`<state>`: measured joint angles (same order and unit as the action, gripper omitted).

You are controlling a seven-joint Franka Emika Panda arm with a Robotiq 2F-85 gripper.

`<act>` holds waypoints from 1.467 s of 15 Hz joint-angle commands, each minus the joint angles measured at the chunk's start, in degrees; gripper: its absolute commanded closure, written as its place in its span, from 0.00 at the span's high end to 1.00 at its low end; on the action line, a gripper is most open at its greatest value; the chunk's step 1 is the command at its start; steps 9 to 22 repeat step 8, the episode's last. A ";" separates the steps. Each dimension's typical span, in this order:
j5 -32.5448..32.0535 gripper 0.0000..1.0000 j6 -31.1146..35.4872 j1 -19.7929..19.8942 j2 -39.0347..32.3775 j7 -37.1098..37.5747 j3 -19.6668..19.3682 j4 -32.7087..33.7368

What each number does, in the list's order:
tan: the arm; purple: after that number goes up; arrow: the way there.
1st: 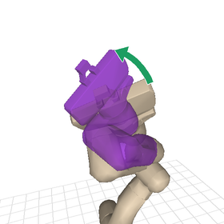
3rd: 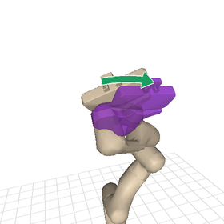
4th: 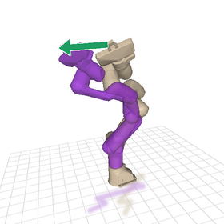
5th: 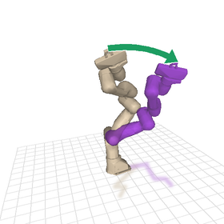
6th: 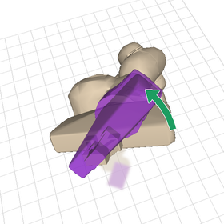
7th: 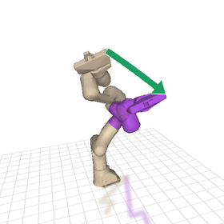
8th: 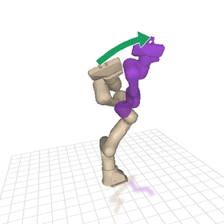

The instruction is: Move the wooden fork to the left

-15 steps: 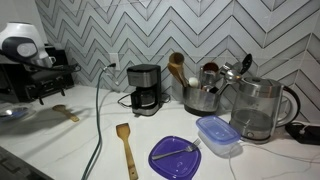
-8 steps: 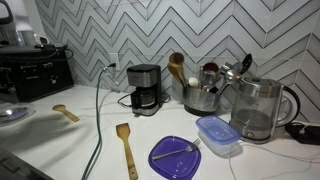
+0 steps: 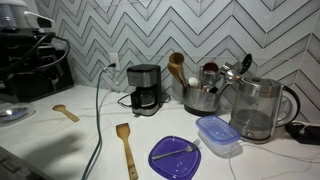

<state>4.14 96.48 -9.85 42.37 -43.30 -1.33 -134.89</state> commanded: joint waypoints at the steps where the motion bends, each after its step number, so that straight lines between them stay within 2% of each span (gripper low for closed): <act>1: -0.56 1.00 0.05 -0.05 1.63 1.38 -1.66 -1.04; 3: -0.54 1.00 0.09 0.28 2.74 1.23 -2.51 -1.59; 22: -0.51 1.00 0.09 -0.24 1.82 1.24 -1.94 -1.33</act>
